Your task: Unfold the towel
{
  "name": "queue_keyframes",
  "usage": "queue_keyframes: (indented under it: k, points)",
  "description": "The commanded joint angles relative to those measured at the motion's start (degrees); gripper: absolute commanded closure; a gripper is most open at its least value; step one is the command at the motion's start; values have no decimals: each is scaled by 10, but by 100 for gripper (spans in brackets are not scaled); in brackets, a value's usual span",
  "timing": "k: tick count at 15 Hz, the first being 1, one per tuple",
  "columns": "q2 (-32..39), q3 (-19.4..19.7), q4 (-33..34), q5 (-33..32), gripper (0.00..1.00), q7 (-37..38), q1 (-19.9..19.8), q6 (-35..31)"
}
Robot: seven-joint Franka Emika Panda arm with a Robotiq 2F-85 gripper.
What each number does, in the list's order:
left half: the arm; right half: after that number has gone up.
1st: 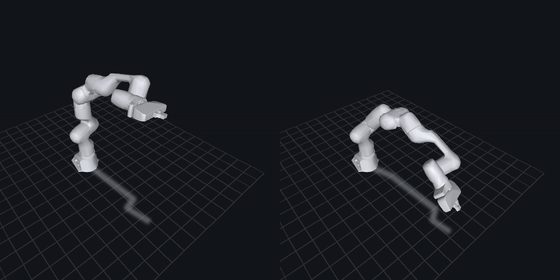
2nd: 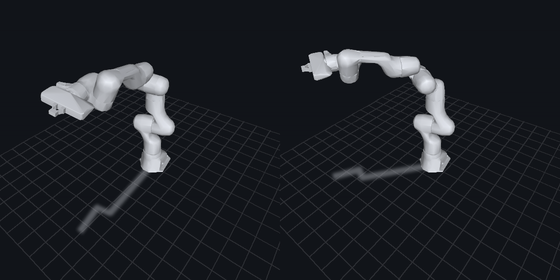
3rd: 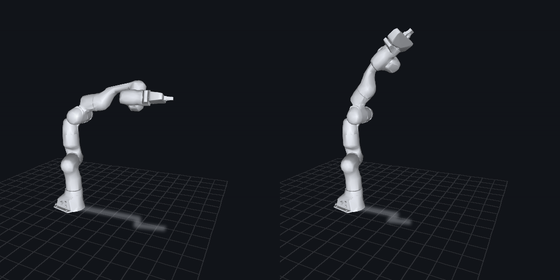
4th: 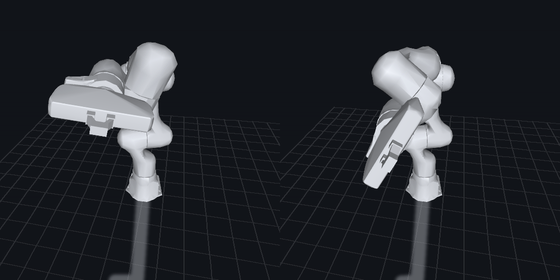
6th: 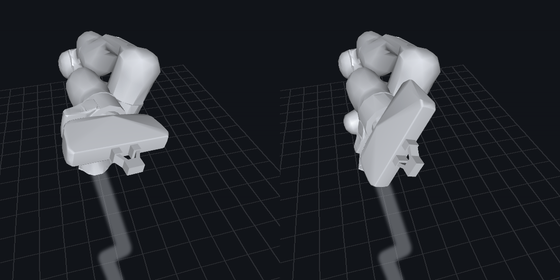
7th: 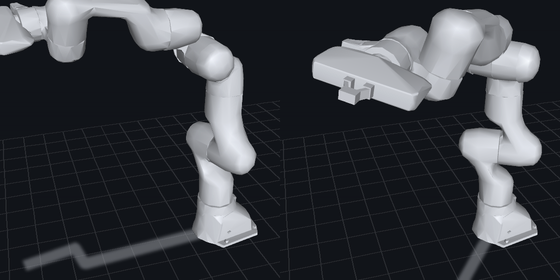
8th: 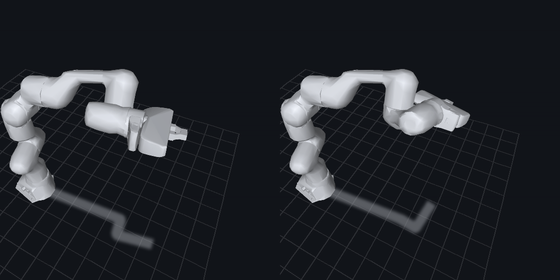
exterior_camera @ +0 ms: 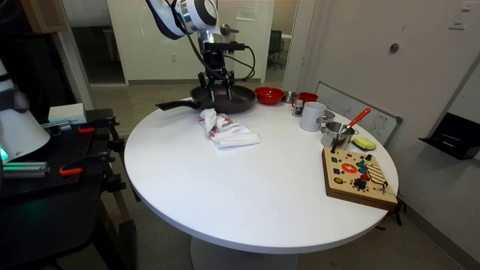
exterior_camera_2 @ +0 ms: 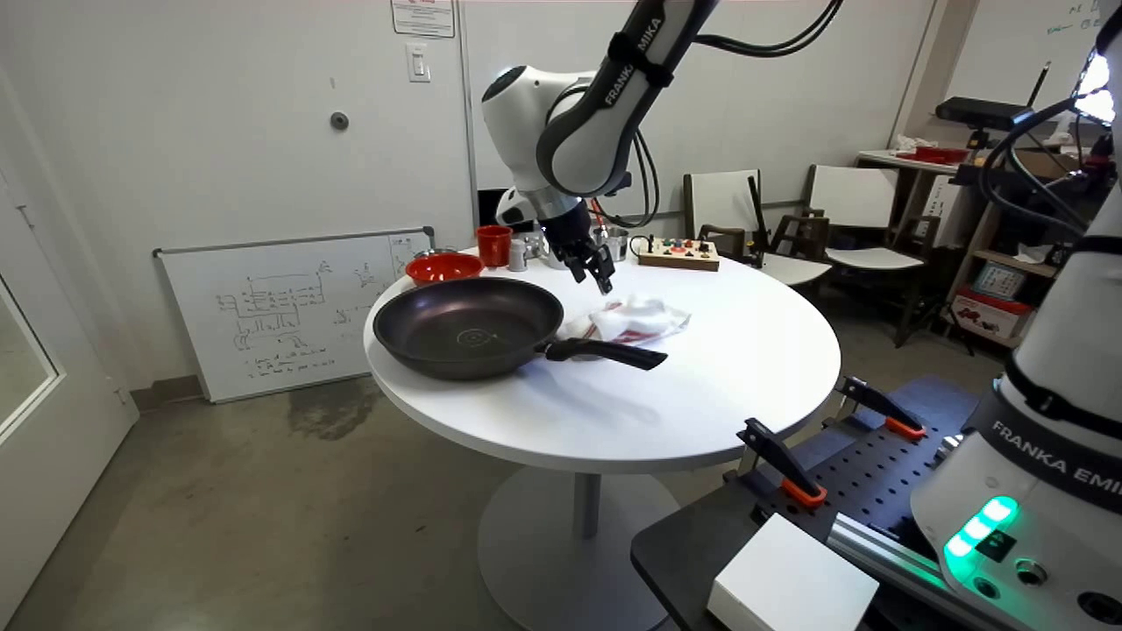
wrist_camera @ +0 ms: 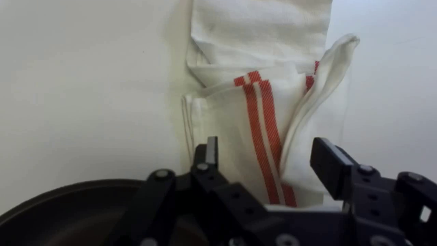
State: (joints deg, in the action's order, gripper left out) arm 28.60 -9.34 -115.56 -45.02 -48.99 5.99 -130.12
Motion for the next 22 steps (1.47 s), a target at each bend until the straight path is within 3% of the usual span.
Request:
queue_keyframes:
  k: [1,3,4,5,7,13,19,22]
  points:
    - [-6,-9,-7,30,59,-44,-8,-7]
    - [-6,-8,-6,41,74,-51,-5,-4]
    - [-5,-6,-5,47,70,-51,-5,-1]
    - [-4,-3,1,59,40,-44,-4,9]
    - [-3,5,12,99,44,-8,-7,29]
    - [-19,39,-6,183,3,63,-33,32]
    - [-23,36,-25,289,0,142,-63,11]
    - [-28,43,-43,308,0,215,-61,-30]
